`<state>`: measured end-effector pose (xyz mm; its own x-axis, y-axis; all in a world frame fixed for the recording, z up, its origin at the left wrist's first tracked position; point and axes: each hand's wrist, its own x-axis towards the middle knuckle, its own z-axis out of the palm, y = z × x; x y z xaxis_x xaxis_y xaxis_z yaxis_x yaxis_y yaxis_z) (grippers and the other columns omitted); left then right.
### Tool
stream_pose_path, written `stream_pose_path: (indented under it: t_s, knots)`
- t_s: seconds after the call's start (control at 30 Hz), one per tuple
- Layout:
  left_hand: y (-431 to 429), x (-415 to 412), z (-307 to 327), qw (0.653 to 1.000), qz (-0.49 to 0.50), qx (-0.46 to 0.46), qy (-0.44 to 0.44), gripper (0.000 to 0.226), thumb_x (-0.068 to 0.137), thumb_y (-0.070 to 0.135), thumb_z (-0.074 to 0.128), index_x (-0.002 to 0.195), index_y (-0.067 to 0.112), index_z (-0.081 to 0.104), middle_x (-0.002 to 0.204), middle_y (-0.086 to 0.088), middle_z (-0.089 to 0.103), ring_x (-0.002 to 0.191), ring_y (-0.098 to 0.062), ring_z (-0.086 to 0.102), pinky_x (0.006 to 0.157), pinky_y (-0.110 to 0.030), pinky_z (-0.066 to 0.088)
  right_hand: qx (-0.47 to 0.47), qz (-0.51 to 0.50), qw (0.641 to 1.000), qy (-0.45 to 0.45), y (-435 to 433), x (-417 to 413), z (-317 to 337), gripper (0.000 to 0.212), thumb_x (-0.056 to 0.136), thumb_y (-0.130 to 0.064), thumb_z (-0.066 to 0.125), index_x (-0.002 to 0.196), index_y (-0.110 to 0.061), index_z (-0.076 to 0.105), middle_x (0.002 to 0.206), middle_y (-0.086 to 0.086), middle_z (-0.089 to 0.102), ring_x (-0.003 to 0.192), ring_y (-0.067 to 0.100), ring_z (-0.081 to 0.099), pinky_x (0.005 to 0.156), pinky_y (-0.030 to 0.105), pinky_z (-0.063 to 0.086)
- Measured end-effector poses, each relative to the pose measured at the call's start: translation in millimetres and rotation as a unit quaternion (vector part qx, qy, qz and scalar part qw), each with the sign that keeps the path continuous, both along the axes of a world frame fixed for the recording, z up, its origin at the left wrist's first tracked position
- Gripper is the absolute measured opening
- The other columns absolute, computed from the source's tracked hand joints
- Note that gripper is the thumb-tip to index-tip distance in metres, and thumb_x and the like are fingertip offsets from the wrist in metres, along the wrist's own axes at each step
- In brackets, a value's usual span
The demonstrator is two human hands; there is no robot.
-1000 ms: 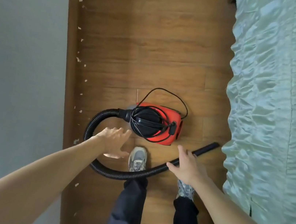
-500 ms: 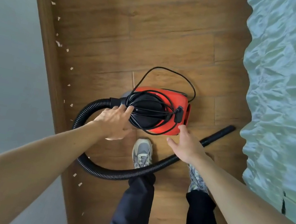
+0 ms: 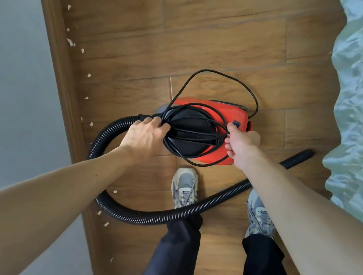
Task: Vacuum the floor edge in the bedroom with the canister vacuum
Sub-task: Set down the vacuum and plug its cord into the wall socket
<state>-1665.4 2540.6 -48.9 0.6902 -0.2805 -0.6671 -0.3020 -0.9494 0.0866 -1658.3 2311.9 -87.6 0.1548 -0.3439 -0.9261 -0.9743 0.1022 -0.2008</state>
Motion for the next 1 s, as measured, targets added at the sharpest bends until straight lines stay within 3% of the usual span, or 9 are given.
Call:
stream_pose_path:
  t_s: [0.17,0.3,0.37,0.47,0.53,0.6,0.73,0.87,1.0]
  knots:
    - [3,2,-1,0.999,0.003,-0.027,-0.023,0.020,0.098,0.011,0.053,0.115,0.010,0.063,0.108,-0.012,0.059,0.098,-0.036,0.061,0.076,-0.043,0.048,0.016,0.019,1.000,0.001,-5,0,-1,0.014,0.090,-0.024,0.064,0.091,-0.014,0.055,0.092,0.009,0.060,0.063,0.016,0.053,0.053,0.027,0.042]
    - [8,0,2,0.996,-0.002,-0.069,-0.050,0.012,0.088,0.006,0.069,0.100,0.006,0.069,0.096,-0.015,0.057,0.082,-0.038,0.062,0.060,-0.043,0.050,-0.005,-0.018,1.000,-0.016,0,4,8,0.018,0.094,-0.021,0.060,0.079,-0.016,0.051,0.091,0.011,0.060,0.062,0.015,0.053,0.056,0.027,0.045]
    - [9,1,7,0.995,-0.004,-0.081,-0.051,0.011,0.089,0.010,0.070,0.099,0.005,0.067,0.098,-0.016,0.055,0.083,-0.037,0.060,0.057,-0.043,0.049,-0.006,-0.067,0.997,-0.024,5,8,21,0.019,0.098,-0.021,0.059,0.084,-0.010,0.055,0.081,0.008,0.061,0.060,0.012,0.053,0.059,0.026,0.050]
    - [9,6,18,0.993,-0.003,-0.099,-0.059,0.013,0.088,0.013,0.074,0.094,0.003,0.068,0.100,-0.018,0.056,0.086,-0.038,0.059,0.053,-0.041,0.049,-0.009,-0.093,0.995,-0.036,10,19,40,0.026,0.100,-0.024,0.059,0.082,-0.005,0.058,0.076,0.005,0.063,0.069,0.016,0.062,0.079,0.030,0.058]
    - [10,10,25,0.992,-0.003,-0.104,-0.067,0.014,0.082,0.008,0.079,0.090,0.005,0.068,0.097,-0.015,0.058,0.085,-0.036,0.060,0.049,-0.039,0.050,0.008,-0.102,0.994,-0.048,11,27,51,0.023,0.101,-0.026,0.057,0.100,-0.003,0.063,0.083,0.007,0.070,0.076,0.018,0.070,0.076,0.029,0.059]
    - [11,15,33,0.991,0.013,-0.108,-0.072,0.011,0.087,0.007,0.073,0.096,0.007,0.067,0.102,-0.012,0.060,0.094,-0.034,0.059,0.054,-0.041,0.052,0.023,-0.110,0.992,-0.059,12,37,67,0.024,0.102,-0.026,0.054,0.110,-0.004,0.061,0.087,0.007,0.073,0.071,0.015,0.072,0.064,0.025,0.056]
    - [9,28,60,0.989,0.038,-0.122,-0.080,0.018,0.099,0.014,0.058,0.116,0.011,0.064,0.114,-0.007,0.060,0.110,-0.031,0.055,0.071,-0.042,0.051,0.038,-0.116,0.989,-0.088,12,59,104,0.016,0.104,-0.026,0.051,0.101,-0.011,0.057,0.084,0.004,0.073,0.061,0.009,0.069,0.060,0.022,0.052]
    - [-2,44,98,0.984,0.071,-0.144,-0.078,0.025,0.101,0.020,0.054,0.124,0.016,0.063,0.109,-0.009,0.064,0.105,-0.035,0.057,0.073,-0.040,0.047,0.061,-0.162,0.978,-0.120,11,81,146,0.018,0.104,-0.025,0.052,0.091,-0.013,0.055,0.084,0.004,0.071,0.068,0.011,0.066,0.074,0.026,0.053]
    - [-21,58,138,0.982,0.107,-0.137,-0.073,0.023,0.103,0.025,0.048,0.112,0.013,0.067,0.106,-0.011,0.068,0.098,-0.040,0.059,0.070,-0.037,0.038,0.085,-0.187,0.966,-0.160,3,97,191,0.017,0.103,-0.026,0.055,0.092,-0.013,0.057,0.082,0.003,0.071,0.075,0.012,0.066,0.085,0.031,0.052]
